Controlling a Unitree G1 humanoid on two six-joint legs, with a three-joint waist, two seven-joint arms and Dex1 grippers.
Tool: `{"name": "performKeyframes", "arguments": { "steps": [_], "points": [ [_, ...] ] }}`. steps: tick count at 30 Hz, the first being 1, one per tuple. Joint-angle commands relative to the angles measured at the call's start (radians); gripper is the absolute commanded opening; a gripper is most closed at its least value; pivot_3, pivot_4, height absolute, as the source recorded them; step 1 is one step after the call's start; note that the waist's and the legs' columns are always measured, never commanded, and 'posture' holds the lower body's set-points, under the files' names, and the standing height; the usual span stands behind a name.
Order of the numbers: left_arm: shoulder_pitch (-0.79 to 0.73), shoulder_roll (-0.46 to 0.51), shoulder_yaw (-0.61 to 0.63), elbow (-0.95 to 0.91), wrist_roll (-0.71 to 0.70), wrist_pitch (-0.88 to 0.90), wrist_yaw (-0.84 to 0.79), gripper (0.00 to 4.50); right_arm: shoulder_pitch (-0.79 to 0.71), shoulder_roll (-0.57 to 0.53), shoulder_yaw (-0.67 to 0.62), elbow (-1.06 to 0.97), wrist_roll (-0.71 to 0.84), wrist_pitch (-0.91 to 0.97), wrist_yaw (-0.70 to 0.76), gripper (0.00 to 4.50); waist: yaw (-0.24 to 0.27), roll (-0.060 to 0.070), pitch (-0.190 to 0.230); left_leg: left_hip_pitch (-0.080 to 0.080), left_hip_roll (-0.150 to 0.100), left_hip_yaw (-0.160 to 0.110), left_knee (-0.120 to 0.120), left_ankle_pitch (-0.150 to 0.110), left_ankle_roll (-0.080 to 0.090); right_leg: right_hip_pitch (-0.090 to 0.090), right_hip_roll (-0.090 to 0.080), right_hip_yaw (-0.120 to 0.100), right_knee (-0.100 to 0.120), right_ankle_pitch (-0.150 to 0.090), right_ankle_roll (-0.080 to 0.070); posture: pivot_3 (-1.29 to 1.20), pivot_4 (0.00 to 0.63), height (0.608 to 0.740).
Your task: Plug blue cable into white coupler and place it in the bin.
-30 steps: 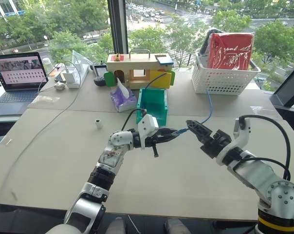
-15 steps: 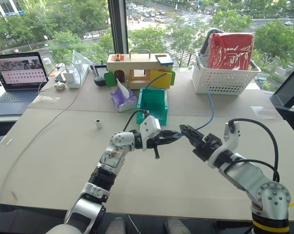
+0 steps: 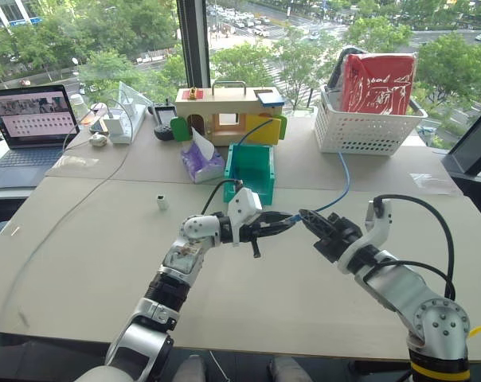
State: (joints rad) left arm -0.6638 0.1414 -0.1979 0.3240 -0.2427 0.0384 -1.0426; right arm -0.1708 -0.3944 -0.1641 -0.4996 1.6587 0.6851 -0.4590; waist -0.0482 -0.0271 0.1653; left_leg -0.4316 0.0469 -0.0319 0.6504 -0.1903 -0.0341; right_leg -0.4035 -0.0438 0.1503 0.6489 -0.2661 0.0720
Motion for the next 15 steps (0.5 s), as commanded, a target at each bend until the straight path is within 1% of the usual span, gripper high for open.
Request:
{"name": "performKeyframes", "arguments": {
  "steps": [1, 2, 4, 5, 6, 8, 10, 12, 13, 15],
  "points": [
    [-0.021, 0.026, 0.026, -0.049, -0.04, 0.025, -0.024, 2.66, -0.02, -0.008, -0.014, -0.005, -0.011, -0.022, 0.028, 0.0, -0.001, 0.0, 0.0, 0.0, 0.0, 0.0, 0.0, 0.0, 0.0, 0.0, 0.0, 0.0, 0.0, 0.0, 0.0, 0.0, 0.15, 0.71],
    [-0.016, 0.049, 0.033, -0.062, -0.044, 0.034, -0.032, 3.2, -0.025, -0.01, -0.022, 0.001, -0.022, -0.026, 0.036, 0.0, -0.003, 0.0, 0.0, 0.0, 0.0, 0.0, 0.0, 0.0, 0.0, 0.0, 0.0, 0.0, 0.0, 0.0, 0.0, 0.0, 0.15, 0.71],
    [-0.006, 0.098, 0.038, -0.094, -0.043, 0.051, -0.048, 3.82, -0.033, -0.008, -0.032, 0.011, -0.035, -0.034, 0.048, 0.0, -0.007, 0.0, 0.0, 0.0, 0.0, 0.0, 0.0, 0.0, 0.0, 0.0, 0.0, 0.0, 0.0, 0.0, 0.0, 0.0, 0.15, 0.71],
    [-0.001, 0.118, 0.046, -0.114, -0.052, 0.065, -0.049, 4.24, -0.036, -0.009, -0.034, 0.014, -0.038, -0.034, 0.055, 0.0, -0.009, 0.0, 0.0, 0.0, 0.0, 0.0, 0.0, 0.0, 0.0, 0.0, 0.0, 0.0, 0.0, 0.0, 0.0, 0.0, 0.15, 0.71],
    [0.001, 0.13, 0.05, -0.129, -0.059, 0.075, -0.048, 4.45, -0.037, -0.009, -0.034, 0.016, -0.039, -0.032, 0.06, 0.0, -0.011, 0.0, 0.0, 0.0, 0.0, 0.0, 0.0, 0.0, 0.0, 0.0, 0.0, 0.0, 0.0, 0.0, 0.0, 0.0, 0.15, 0.71],
    [0.011, 0.168, 0.093, -0.177, -0.091, 0.115, -0.031, 4.45, -0.043, -0.014, -0.037, 0.026, -0.041, -0.027, 0.074, 0.0, -0.011, 0.0, 0.0, 0.0, 0.0, 0.0, 0.0, 0.0, 0.0, 0.0, 0.0, 0.0, 0.0, 0.0, 0.0, 0.0, 0.15, 0.71],
    [0.021, 0.214, 0.166, -0.217, -0.121, 0.149, 0.009, 4.45, -0.051, -0.019, -0.038, 0.043, -0.046, -0.022, 0.085, 0.0, -0.013, 0.0, 0.0, 0.0, 0.0, 0.0, 0.0, 0.0, 0.0, 0.0, 0.0, 0.0, 0.0, 0.0, 0.0, 0.0, 0.15, 0.71],
    [0.027, 0.243, 0.219, -0.229, -0.138, 0.169, 0.049, 4.45, -0.057, -0.02, -0.038, 0.055, -0.05, -0.019, 0.092, 0.0, -0.019, 0.0, 0.0, 0.0, 0.001, 0.0, 0.0, 0.0, 0.0, -0.001, 0.0, 0.0, 0.0, 0.0, 0.0, 0.0, 0.15, 0.71],
    [0.028, 0.261, 0.265, -0.21, -0.138, 0.163, 0.093, 4.45, -0.062, -0.02, -0.035, 0.062, -0.052, -0.017, 0.097, 0.0, -0.019, 0.0, 0.0, 0.0, 0.001, 0.0, 0.0, 0.0, 0.0, -0.001, 0.0, 0.0, 0.0, 0.0, 0.0, 0.0, 0.15, 0.71],
    [0.022, 0.313, 0.351, -0.129, -0.075, 0.148, 0.242, 4.45, -0.074, -0.016, -0.024, 0.076, -0.058, -0.013, 0.106, 0.0, -0.022, 0.0, 0.0, 0.0, 0.001, 0.0, 0.0, 0.0, 0.0, -0.001, 0.0, 0.0, 0.0, 0.0, 0.0, 0.0, 0.15, 0.71]
  ]
}}
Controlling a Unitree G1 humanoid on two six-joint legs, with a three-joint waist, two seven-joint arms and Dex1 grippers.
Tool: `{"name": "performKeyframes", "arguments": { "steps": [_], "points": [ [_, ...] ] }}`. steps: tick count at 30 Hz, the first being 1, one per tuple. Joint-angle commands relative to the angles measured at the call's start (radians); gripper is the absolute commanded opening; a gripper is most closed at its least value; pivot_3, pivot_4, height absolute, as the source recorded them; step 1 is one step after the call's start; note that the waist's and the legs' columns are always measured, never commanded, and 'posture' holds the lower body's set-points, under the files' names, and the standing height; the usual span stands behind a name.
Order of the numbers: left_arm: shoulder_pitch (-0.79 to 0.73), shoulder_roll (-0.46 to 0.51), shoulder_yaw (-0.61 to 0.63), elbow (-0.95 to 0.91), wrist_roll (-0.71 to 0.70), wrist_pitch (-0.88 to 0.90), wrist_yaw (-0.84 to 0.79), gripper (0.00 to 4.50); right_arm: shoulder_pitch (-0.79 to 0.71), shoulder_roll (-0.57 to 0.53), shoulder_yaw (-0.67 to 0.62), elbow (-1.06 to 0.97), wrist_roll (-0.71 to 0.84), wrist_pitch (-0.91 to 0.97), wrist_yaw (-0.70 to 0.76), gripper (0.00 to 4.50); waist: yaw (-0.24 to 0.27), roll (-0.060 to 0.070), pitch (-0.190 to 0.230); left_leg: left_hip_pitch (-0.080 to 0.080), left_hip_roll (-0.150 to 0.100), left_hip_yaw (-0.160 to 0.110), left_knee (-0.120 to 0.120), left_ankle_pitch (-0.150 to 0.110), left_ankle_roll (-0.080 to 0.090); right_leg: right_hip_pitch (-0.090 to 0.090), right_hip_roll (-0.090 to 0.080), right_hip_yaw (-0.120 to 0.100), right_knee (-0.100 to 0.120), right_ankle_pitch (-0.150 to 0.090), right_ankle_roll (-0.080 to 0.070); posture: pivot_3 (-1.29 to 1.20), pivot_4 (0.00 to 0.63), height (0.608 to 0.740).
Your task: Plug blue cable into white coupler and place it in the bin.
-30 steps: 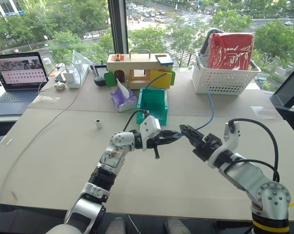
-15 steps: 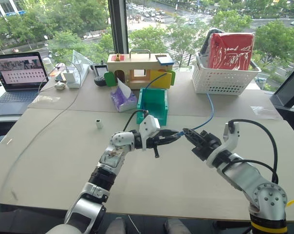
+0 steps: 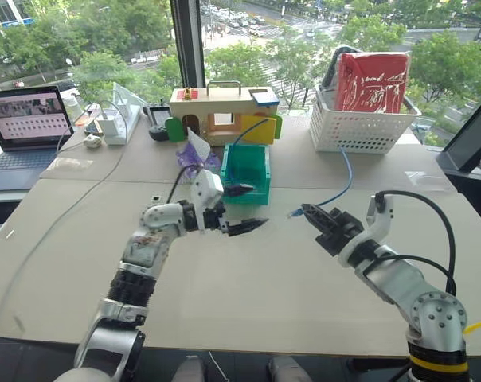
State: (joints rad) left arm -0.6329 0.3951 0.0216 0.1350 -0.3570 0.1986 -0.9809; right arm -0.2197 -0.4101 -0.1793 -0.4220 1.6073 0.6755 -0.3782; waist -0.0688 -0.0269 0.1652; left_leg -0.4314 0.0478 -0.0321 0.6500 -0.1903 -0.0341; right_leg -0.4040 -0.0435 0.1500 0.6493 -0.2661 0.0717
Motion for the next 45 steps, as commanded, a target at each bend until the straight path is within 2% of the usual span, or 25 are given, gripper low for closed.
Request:
{"name": "performKeyframes", "arguments": {
  "steps": [1, 5, 10, 17, 30, 36, 45],
  "points": [
    [-0.016, 0.082, 0.16, 0.103, 0.078, -0.013, 0.261, 4.45, -0.03, 0.002, -0.005, 0.003, -0.009, -0.001, 0.028, 0.0, -0.002, 0.0, 0.0, 0.0, 0.0, 0.0, 0.0, 0.0, 0.0, 0.0, 0.0, 0.0, 0.0, 0.0, 0.0, 0.0, 0.15, 0.71],
    [-0.058, 0.086, 0.259, 0.256, 0.142, -0.017, 0.563, 4.45, -0.041, 0.01, 0.006, 0.015, -0.016, 0.005, 0.032, 0.0, 0.002, 0.0, 0.0, 0.0, 0.0, 0.0, 0.0, 0.0, 0.0, 0.0, 0.0, 0.0, 0.0, 0.0, 0.0, 0.0, 0.15, 0.71],
    [-0.057, 0.043, 0.221, 0.361, 0.21, -0.092, 0.658, 4.45, -0.047, 0.011, 0.005, 0.02, -0.018, 0.013, 0.031, 0.0, 0.021, 0.0, 0.0, -0.002, -0.001, 0.0, 0.0, 0.0, 0.0, 0.0, -0.001, -0.001, -0.001, 0.0, 0.0, 0.0, 0.15, 0.71],
    [-0.083, -0.063, 0.192, 0.471, 0.199, -0.187, 0.651, 4.45, -0.036, 0.002, -0.001, 0.001, -0.011, 0.017, 0.018, 0.0, 0.027, -0.001, 0.0, -0.004, -0.001, -0.001, 0.0, 0.0, 0.0, -0.002, -0.001, -0.002, -0.001, 0.0, 0.0, 0.0, 0.15, 0.71],
    [-0.146, -0.073, 0.176, 0.711, 0.235, -0.25, 0.691, 4.45, -0.016, -0.026, -0.008, -0.024, -0.026, 0.017, 0.01, 0.0, 0.023, -0.001, 0.0, -0.004, -0.001, -0.001, 0.0, 0.0, 0.0, -0.002, -0.001, -0.002, -0.001, 0.0, 0.0, 0.0, 0.15, 0.71],
    [-0.134, -0.084, 0.176, 0.717, 0.227, -0.23, 0.689, 4.45, -0.012, -0.026, -0.009, -0.028, -0.029, 0.015, 0.009, 0.0, 0.023, -0.001, 0.0, -0.004, -0.001, -0.001, 0.0, 0.0, 0.0, -0.002, -0.001, -0.002, -0.001, 0.0, 0.0, 0.0, 0.15, 0.71],
    [-0.031, -0.105, 0.173, 0.594, 0.226, -0.156, 0.71, 4.45, -0.002, -0.017, -0.005, -0.035, -0.043, 0.008, 0.012, 0.0, 0.022, 0.0, 0.0, -0.004, -0.001, -0.001, 0.0, 0.0, 0.0, -0.002, -0.001, -0.002, 0.0, 0.0, 0.0, 0.0, 0.15, 0.71]
  ]
}}
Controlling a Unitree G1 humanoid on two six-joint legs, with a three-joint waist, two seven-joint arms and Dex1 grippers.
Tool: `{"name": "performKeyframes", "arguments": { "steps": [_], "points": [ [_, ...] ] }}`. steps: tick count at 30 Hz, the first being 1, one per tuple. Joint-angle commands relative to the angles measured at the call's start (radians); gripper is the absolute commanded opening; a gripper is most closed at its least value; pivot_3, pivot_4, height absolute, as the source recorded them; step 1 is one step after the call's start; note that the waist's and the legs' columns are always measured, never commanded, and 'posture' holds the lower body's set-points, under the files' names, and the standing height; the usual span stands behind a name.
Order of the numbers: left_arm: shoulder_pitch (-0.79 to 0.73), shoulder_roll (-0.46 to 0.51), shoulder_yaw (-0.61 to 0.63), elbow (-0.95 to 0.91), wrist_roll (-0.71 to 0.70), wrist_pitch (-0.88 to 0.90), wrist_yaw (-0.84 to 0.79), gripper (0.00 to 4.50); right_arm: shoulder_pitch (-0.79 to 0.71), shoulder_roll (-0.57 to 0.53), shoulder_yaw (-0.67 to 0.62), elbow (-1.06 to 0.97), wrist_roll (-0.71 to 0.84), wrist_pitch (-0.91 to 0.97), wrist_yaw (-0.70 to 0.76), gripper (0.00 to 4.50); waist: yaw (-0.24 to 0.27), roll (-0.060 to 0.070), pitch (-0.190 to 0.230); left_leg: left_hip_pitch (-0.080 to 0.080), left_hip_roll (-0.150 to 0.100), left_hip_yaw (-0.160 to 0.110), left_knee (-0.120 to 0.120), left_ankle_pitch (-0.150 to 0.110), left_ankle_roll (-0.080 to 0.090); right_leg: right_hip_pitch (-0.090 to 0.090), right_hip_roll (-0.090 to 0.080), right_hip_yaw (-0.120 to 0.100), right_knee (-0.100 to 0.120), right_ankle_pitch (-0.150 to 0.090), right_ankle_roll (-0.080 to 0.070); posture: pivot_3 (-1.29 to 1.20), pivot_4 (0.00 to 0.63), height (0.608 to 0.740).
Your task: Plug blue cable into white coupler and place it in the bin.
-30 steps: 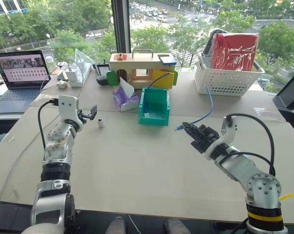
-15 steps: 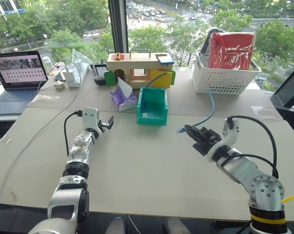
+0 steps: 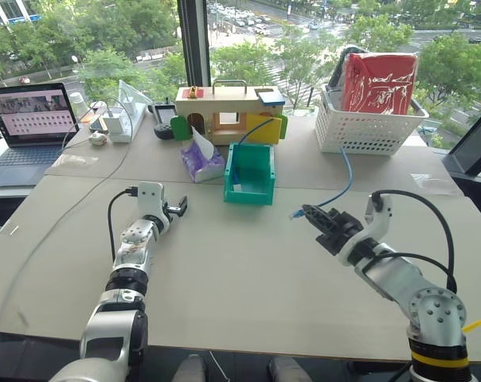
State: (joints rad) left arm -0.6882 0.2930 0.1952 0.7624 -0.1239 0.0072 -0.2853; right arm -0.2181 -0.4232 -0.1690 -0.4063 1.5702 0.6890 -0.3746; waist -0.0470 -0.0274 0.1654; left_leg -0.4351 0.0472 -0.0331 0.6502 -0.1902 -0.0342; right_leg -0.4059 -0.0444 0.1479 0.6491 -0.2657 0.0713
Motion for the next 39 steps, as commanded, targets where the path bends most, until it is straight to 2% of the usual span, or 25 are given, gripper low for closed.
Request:
{"name": "performKeyframes", "arguments": {
  "steps": [1, 9, 10, 11, 13, 14, 17, 18, 19, 21, 26, 29, 33, 39],
  "points": [
    [0.028, -0.003, 0.0, -0.038, -0.005, 0.045, 0.021, 4.45, -0.003, -0.004, -0.015, -0.05, -0.007, -0.005, 0.009, 0.0, 0.0, 0.0, 0.0, 0.0, 0.0, 0.0, 0.0, 0.0, 0.0, 0.0, 0.0, 0.0, 0.0, 0.0, 0.0, 0.0, 0.15, 0.71],
    [0.035, -0.006, -0.003, -0.049, 0.003, 0.062, 0.046, 4.45, -0.004, 0.0, -0.011, -0.046, -0.019, -0.001, 0.014, 0.0, -0.002, 0.0, 0.0, 0.001, 0.0, 0.0, 0.0, 0.0, 0.0, 0.001, 0.0, 0.0, 0.0, 0.0, 0.0, 0.0, 0.15, 0.71],
    [0.031, -0.005, -0.004, -0.045, 0.004, 0.057, 0.046, 3.93, -0.004, 0.0, -0.011, -0.045, -0.02, -0.001, 0.016, 0.0, -0.002, 0.0, 0.0, 0.001, 0.0, 0.0, 0.0, 0.0, 0.0, 0.001, 0.0, 0.0, 0.0, 0.0, 0.0, 0.0, 0.15, 0.71],
    [0.026, -0.004, -0.005, -0.04, 0.005, 0.054, 0.044, 3.75, -0.004, -0.001, -0.011, -0.044, -0.022, 0.0, 0.017, 0.0, -0.002, 0.0, 0.0, 0.001, 0.0, 0.0, 0.0, 0.0, 0.0, 0.001, 0.0, 0.0, 0.0, 0.0, 0.0, 0.0, 0.15, 0.71],
    [0.017, -0.001, -0.004, -0.031, 0.004, 0.048, 0.042, 2.97, -0.003, -0.002, -0.012, -0.043, -0.024, 0.0, 0.02, 0.0, -0.002, 0.0, 0.0, 0.001, 0.0, 0.0, 0.0, 0.0, 0.0, 0.001, 0.0, 0.0, 0.0, 0.0, 0.0, 0.0, 0.15, 0.71],
    [0.014, 0.0, -0.003, -0.027, 0.003, 0.046, 0.042, 2.71, -0.003, -0.002, -0.012, -0.042, -0.025, 0.0, 0.021, 0.0, -0.002, 0.0, 0.0, 0.001, 0.0, 0.0, 0.0, 0.0, 0.0, 0.001, 0.0, 0.0, 0.0, 0.0, 0.0, 0.0, 0.15, 0.71],
    [0.004, 0.005, -0.007, -0.017, 0.006, 0.027, 0.029, 1.45, -0.003, -0.001, -0.013, -0.043, -0.028, 0.0, 0.024, 0.0, -0.001, 0.0, 0.0, 0.002, 0.0, 0.0, 0.0, 0.0, 0.0, 0.001, 0.0, 0.0, 0.0, 0.0, 0.0, 0.0, 0.15, 0.71],
    [0.0, 0.007, -0.008, -0.012, 0.006, 0.023, 0.023, 1.24, -0.004, 0.0, -0.012, -0.042, -0.029, -0.001, 0.025, 0.0, -0.001, 0.0, 0.0, 0.002, 0.0, 0.0, 0.0, 0.0, 0.0, 0.001, 0.0, 0.0, 0.0, 0.0, 0.0, 0.0, 0.15, 0.71],
    [-0.004, 0.01, -0.012, -0.01, 0.009, 0.017, 0.016, 0.76, -0.004, 0.001, -0.012, -0.041, -0.031, -0.001, 0.026, 0.0, -0.001, 0.0, 0.0, 0.002, 0.0, 0.0, 0.0, 0.0, 0.0, 0.001, 0.0, 0.0, 0.0, 0.0, 0.0, 0.0, 0.15, 0.71],
    [-0.012, 0.014, -0.031, -0.022, 0.011, 0.003, -0.033, 0.7, -0.004, 0.004, -0.015, -0.042, -0.033, -0.004, 0.027, 0.0, 0.0, 0.0, 0.0, 0.002, 0.0, 0.0, 0.0, 0.0, 0.0, 0.001, 0.0, 0.0, 0.0, 0.0, 0.0, 0.0, 0.15, 0.71],
    [0.002, 0.011, -0.125, -0.127, -0.02, 0.051, -0.285, 0.7, -0.004, 0.006, -0.025, -0.045, -0.039, -0.013, 0.027, 0.0, 0.004, 0.0, 0.0, 0.001, 0.0, 0.0, 0.0, 0.0, 0.0, 0.001, 0.0, 0.0, 0.0, 0.0, 0.0, 0.0, 0.15, 0.71],
    [0.05, 0.041, -0.22, -0.257, -0.049, 0.149, -0.5, 0.7, 0.009, -0.011, -0.04, -0.059, -0.027, -0.007, 0.034, 0.0, 0.002, 0.0, 0.0, 0.0, 0.0, 0.0, 0.0, 0.0, 0.0, 0.001, 0.0, 0.0, -0.001, 0.0, 0.0, 0.0, 0.15, 0.71],
    [0.097, 0.081, -0.296, -0.408, -0.101, 0.252, -0.69, 0.7, 0.04, -0.047, -0.061, -0.084, 0.002, 0.008, 0.061, 0.0, -0.004, 0.0, 0.0, 0.0, 0.0, 0.0, -0.001, 0.0, 0.0, 0.0, 0.0, 0.0, -0.001, 0.0, 0.0, 0.0, 0.15, 0.71],
    [0.116, 0.071, -0.413, -0.588, -0.148, 0.34, -0.848, 0.7, 0.103, -0.092, -0.07, -0.128, 0.048, 0.015, 0.087, 0.0, -0.007, 0.0, 0.0, 0.0, 0.0, 0.0, -0.001, 0.0, 0.0, 0.001, 0.0, 0.0, 0.0, 0.0, 0.0, 0.0, 0.15, 0.71]
  ]
}}
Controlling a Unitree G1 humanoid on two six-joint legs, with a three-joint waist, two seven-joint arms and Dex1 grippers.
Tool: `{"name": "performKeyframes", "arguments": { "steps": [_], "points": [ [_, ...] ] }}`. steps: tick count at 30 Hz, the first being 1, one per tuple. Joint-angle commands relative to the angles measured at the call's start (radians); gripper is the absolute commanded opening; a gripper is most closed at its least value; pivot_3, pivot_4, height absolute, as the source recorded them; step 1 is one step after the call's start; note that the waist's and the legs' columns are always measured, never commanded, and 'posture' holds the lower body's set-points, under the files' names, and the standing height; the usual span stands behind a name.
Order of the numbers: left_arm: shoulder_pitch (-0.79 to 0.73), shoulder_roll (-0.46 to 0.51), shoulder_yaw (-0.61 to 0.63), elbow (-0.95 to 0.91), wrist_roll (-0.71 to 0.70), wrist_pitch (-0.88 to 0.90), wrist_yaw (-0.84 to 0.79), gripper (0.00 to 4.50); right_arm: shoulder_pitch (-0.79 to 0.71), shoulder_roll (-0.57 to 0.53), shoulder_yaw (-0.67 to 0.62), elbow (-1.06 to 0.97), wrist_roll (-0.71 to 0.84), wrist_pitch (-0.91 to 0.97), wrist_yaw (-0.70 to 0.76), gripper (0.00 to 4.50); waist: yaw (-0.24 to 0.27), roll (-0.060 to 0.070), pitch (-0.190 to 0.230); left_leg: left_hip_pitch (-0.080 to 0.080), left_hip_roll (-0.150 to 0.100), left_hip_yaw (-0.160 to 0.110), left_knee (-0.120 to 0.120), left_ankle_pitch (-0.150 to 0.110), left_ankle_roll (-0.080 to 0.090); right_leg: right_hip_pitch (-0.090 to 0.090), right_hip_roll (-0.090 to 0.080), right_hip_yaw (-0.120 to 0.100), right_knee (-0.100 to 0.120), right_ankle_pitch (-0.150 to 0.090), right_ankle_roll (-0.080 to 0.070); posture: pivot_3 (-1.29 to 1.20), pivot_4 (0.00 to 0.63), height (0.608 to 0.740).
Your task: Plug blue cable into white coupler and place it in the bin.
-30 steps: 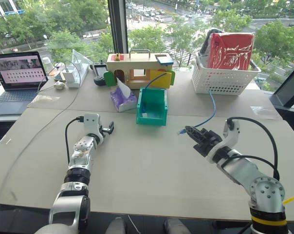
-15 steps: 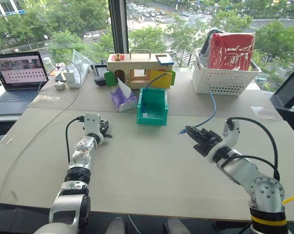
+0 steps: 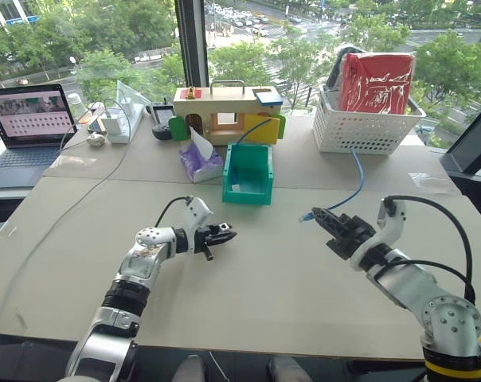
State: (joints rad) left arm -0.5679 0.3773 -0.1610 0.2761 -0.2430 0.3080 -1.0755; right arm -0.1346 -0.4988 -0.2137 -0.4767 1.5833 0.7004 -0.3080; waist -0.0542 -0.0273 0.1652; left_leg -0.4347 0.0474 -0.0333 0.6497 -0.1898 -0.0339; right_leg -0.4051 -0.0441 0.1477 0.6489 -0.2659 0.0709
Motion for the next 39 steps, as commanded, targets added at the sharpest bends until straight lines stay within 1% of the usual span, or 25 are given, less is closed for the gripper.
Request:
{"name": "performKeyframes", "arguments": {
  "steps": [1, 8, 10, 14, 18, 24, 29, 39],
  "points": [
    [-0.012, -0.029, -0.078, -0.12, -0.021, 0.063, -0.044, 0.7, 0.033, -0.02, -0.032, -0.064, 0.035, -0.001, 0.018, 0.0, 0.0, 0.0, 0.0, 0.0, 0.0, 0.0, 0.0, 0.0, 0.0, 0.0, 0.0, 0.0, 0.0, 0.0, 0.0, 0.0, 0.15, 0.71],
    [-0.053, -0.106, -0.216, -0.161, 0.095, 0.129, 0.06, 0.7, 0.092, 0.007, -0.015, -0.129, 0.019, -0.038, -0.013, 0.0, 0.003, 0.0, 0.0, 0.0, 0.0, 0.0, 0.0, 0.0, 0.0, 0.0, 0.0, 0.0, 0.0, 0.0, 0.0, 0.0, 0.15, 0.71],
    [-0.058, -0.111, -0.269, -0.183, 0.115, 0.153, 0.044, 0.7, 0.116, 0.031, 0.0, -0.156, -0.002, -0.053, -0.033, 0.0, 0.003, 0.0, 0.0, 0.0, 0.0, 0.0, 0.0, 0.0, 0.0, 0.0, 0.0, 0.0, 0.0, 0.0, 0.0, 0.0, 0.15, 0.71],
    [-0.086, -0.123, -0.343, -0.145, 0.202, 0.247, 0.108, 0.7, 0.167, 0.063, 0.037, -0.189, -0.019, -0.059, -0.101, 0.0, 0.004, 0.0, 0.0, 0.0, 0.0, 0.0, 0.0, 0.0, 0.0, 0.0, 0.0, 0.001, 0.0, 0.0, 0.0, 0.0, 0.15, 0.71],
    [-0.098, -0.153, -0.364, -0.13, 0.197, 0.332, 0.118, 0.7, 0.214, 0.091, 0.066, -0.195, -0.032, -0.073, -0.141, 0.0, 0.009, 0.0, 0.0, 0.001, -0.001, 0.0, 0.001, 0.0, 0.0, 0.002, 0.0, 0.001, 0.0, 0.0, 0.001, 0.0, 0.15, 0.71],
    [-0.098, -0.185, -0.382, -0.187, 0.174, 0.443, 0.117, 0.7, 0.24, 0.108, 0.084, -0.204, -0.053, -0.081, -0.156, 0.0, 0.01, 0.001, -0.001, 0.003, -0.001, 0.0, 0.001, 0.0, 0.0, 0.003, 0.0, 0.001, -0.001, -0.001, 0.001, 0.0, 0.15, 0.71],
    [-0.105, -0.186, -0.375, -0.18, 0.176, 0.446, 0.126, 0.7, 0.243, 0.113, 0.096, -0.205, -0.059, -0.079, -0.153, 0.0, 0.011, 0.001, -0.001, 0.003, -0.001, 0.0, 0.001, 0.0, 0.0, 0.003, 0.0, 0.001, -0.001, -0.001, 0.001, 0.0, 0.15, 0.71],
    [-0.101, -0.188, -0.345, -0.202, 0.15, 0.47, 0.14, 0.7, 0.204, 0.117, 0.136, -0.151, -0.09, -0.06, -0.141, 0.0, 0.011, 0.001, -0.001, 0.003, -0.001, 0.0, 0.001, 0.0, 0.0, 0.003, 0.0, 0.001, -0.001, -0.001, 0.001, 0.0, 0.15, 0.71]
  ]
}}
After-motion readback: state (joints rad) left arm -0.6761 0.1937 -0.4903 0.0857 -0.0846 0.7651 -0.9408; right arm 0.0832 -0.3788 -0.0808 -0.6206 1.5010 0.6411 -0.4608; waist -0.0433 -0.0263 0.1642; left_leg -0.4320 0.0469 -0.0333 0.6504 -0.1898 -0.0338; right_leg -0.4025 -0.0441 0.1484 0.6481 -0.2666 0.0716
